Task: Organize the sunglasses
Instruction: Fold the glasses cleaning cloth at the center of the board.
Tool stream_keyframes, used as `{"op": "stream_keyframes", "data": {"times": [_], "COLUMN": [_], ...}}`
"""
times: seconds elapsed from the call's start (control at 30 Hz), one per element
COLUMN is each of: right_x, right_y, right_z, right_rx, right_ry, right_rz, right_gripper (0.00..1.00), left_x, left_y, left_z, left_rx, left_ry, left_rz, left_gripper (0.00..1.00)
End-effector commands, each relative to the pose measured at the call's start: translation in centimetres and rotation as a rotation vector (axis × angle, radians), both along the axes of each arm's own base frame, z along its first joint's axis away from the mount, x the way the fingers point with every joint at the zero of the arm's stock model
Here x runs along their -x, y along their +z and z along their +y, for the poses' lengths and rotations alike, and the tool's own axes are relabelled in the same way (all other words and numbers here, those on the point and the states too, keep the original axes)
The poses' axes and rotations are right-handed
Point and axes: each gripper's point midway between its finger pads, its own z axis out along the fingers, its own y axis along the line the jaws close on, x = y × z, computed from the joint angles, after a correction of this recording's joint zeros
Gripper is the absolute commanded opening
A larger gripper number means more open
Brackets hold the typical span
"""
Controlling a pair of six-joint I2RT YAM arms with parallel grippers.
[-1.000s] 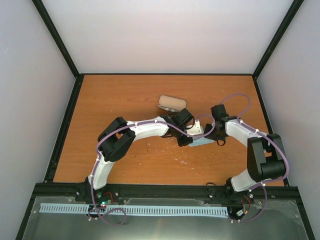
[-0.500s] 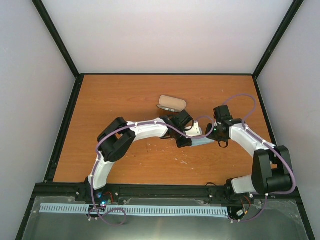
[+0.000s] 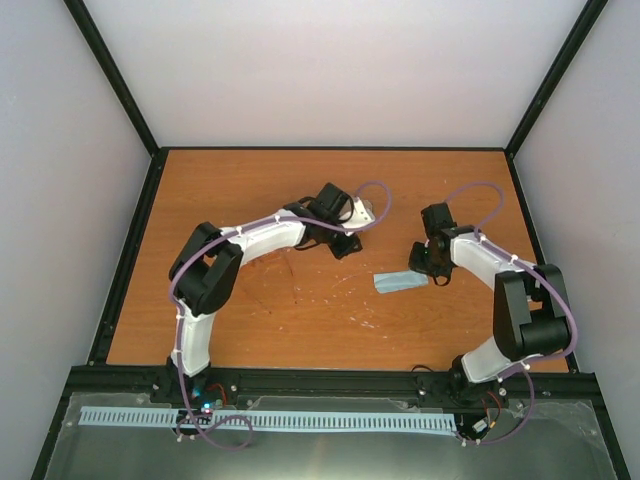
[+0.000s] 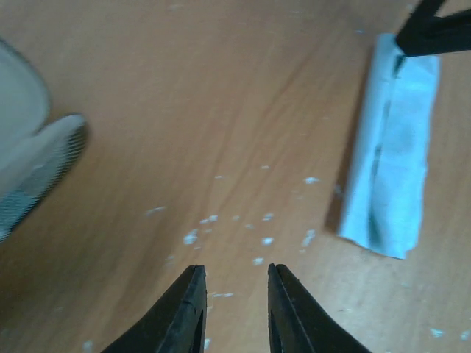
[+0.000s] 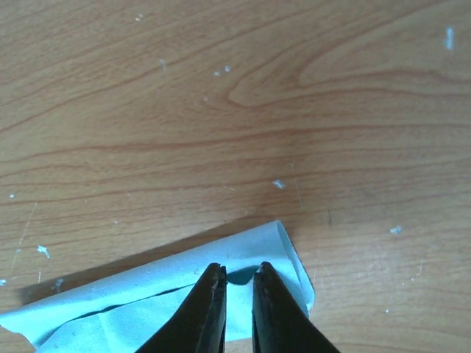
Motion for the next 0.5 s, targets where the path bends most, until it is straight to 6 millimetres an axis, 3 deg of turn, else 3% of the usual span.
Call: {"op": "stream_keyframes", "data": {"times": [0.0,0.1,0.27,0.47], "right_x": [-1.4,-1.4,-0.7,-0.6], "right_y": [1.0,0.8,-0.3,-1.5], "right_z": [0.7,0.7,-0.4,-0.3], "right_rx": [-0.025,-0.020,0.039,0.041], "right_ry": [0.016,0.021,0.004,0.025], "right_rz": [-0.031,-0.022,0.018,0.050], "right_gripper": [0.12,0.15,0.37,0.41], "left_x": [-0.6,-0.2,0.6,1.6], "left_y": [0.6,-0.7,-1.8,-1.7], "left_z": [-0.1,-0.3,-1.2,-2.3], "left_rx": [0.026,0.010,-0.010,-0.008], "left_ry": [0.021,0.005,-0.032,-0.068], "left_rz": [0.042,0.076,0.112,0.113], "left_gripper": [0.25,0.25,0.26,0.27]}}
